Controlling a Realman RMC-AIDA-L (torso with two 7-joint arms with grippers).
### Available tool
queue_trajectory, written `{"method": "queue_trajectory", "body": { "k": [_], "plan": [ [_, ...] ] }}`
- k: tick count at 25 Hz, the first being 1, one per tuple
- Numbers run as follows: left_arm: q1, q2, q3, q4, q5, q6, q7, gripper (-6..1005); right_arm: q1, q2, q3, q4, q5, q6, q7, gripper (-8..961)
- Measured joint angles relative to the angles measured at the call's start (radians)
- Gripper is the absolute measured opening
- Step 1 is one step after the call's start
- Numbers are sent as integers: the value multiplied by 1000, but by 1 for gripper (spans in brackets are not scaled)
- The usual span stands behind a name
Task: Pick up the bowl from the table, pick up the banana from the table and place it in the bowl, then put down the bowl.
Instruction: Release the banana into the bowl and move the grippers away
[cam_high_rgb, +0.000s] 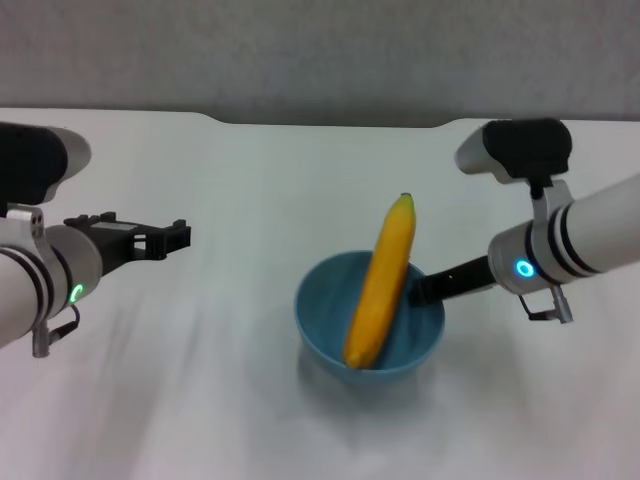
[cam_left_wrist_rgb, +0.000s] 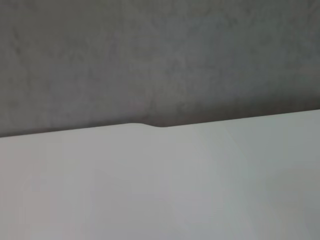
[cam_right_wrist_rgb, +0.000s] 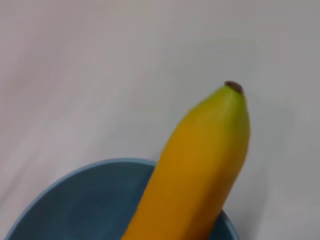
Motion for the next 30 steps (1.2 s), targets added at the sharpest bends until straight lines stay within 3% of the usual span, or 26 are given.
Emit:
{"method": "queue_trajectory", "body": {
  "k": [30],
  "plan": [
    [3, 1, -1, 14, 0, -15, -1, 907, -35, 2, -11, -1, 0, -31, -3, 111]
  ]
}}
